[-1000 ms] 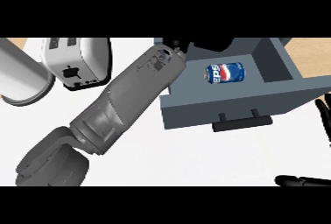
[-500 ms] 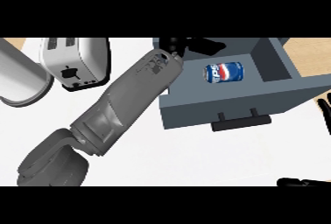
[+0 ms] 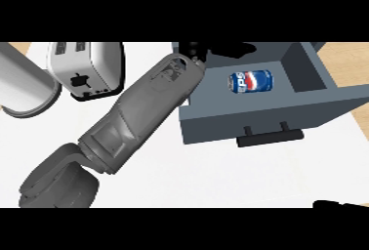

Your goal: Pick up the can, place it into the drawer and close the drawer

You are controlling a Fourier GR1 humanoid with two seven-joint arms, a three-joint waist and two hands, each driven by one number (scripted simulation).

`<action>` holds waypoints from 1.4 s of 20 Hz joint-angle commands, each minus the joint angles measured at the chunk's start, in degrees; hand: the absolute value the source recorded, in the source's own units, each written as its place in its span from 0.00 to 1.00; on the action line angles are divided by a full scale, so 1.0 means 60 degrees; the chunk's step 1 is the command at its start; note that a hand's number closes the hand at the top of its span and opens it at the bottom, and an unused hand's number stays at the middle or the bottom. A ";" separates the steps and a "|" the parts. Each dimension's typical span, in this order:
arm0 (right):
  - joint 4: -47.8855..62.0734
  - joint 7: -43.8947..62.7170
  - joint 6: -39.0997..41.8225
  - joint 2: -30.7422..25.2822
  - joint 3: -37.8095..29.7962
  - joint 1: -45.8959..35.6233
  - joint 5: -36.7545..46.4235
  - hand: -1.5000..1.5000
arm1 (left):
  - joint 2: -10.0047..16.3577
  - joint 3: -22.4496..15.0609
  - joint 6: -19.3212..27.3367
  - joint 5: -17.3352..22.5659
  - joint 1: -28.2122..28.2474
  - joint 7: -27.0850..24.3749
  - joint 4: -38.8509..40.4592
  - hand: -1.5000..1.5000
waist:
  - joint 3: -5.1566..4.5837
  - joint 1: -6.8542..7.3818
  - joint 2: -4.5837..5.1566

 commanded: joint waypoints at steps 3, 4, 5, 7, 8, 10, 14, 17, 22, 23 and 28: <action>0.0004 -0.0633 0.0101 -0.0474 0.0489 -0.0407 0.1300 0.00 | -0.0001 -0.0031 0.0277 0.0600 0.0226 -0.0318 -0.0541 0.00 | 0.0001 0.0131 0.0000; -0.0233 -0.0767 -0.0099 -0.0137 0.1002 0.0028 0.1985 0.00 | -0.0001 0.0250 0.0140 0.0684 0.0077 -0.0495 -0.0394 0.00 | -0.0006 0.0240 -0.0021; -0.0210 -0.0511 0.0124 -0.0675 0.0455 -0.0269 0.1674 0.00 | -0.0001 0.0039 0.0416 0.0771 0.0018 -0.0268 -0.0563 0.00 | -0.0002 0.0172 -0.0050; -0.0281 -0.0627 -0.0102 -0.0571 0.1087 -0.0330 0.2699 0.00 | -0.0001 -0.0017 0.0497 0.0867 0.0048 -0.0435 -0.0712 0.00 | -0.0006 0.0302 -0.0071; 0.0071 -0.0796 -0.0302 -0.0647 0.1188 -0.0610 0.3273 0.00 | -0.0001 0.0051 0.0424 0.0769 -0.0156 -0.0518 -0.0494 0.00 | -0.0007 0.0485 -0.0066; 0.0125 -0.0536 -0.0431 -0.0810 0.1560 -0.0925 0.4158 0.00 | -0.0001 -0.0187 0.0750 0.0866 -0.0090 -0.0442 -0.0814 0.00 | -0.0012 0.0532 -0.0099; 0.1121 -0.0977 -0.0684 -0.1241 0.1878 -0.1044 0.5686 0.00 | -0.0001 0.0220 0.0412 0.0790 -0.0559 -0.0447 -0.0330 0.00 | -0.0010 0.0896 -0.0134; 0.1753 -0.0846 -0.0998 -0.1168 0.2740 -0.1424 0.7005 0.00 | -0.0001 0.0029 0.0437 0.0796 -0.0705 0.0159 -0.0592 0.00 | -0.0012 0.1056 -0.0201; 0.3579 -0.0863 -0.2003 -0.0761 0.3592 -0.1843 0.8822 0.00 | 0.0023 0.0081 0.0523 0.0518 -0.0348 -0.0010 -0.0864 0.00 | -0.0013 0.1280 -0.0241; 0.4138 -0.1159 -0.2266 -0.0798 0.3569 -0.1945 0.8975 0.00 | 0.0000 0.0027 0.0746 0.0636 -0.0014 -0.0002 -0.1154 0.00 | -0.0009 0.1232 -0.0234; 0.5924 -0.1346 -0.3438 -0.0406 0.3125 -0.2505 0.9255 0.00 | 0.0958 -0.0123 0.0423 0.0178 0.0267 0.0957 -0.2042 0.00 | -0.0010 0.1475 -0.0323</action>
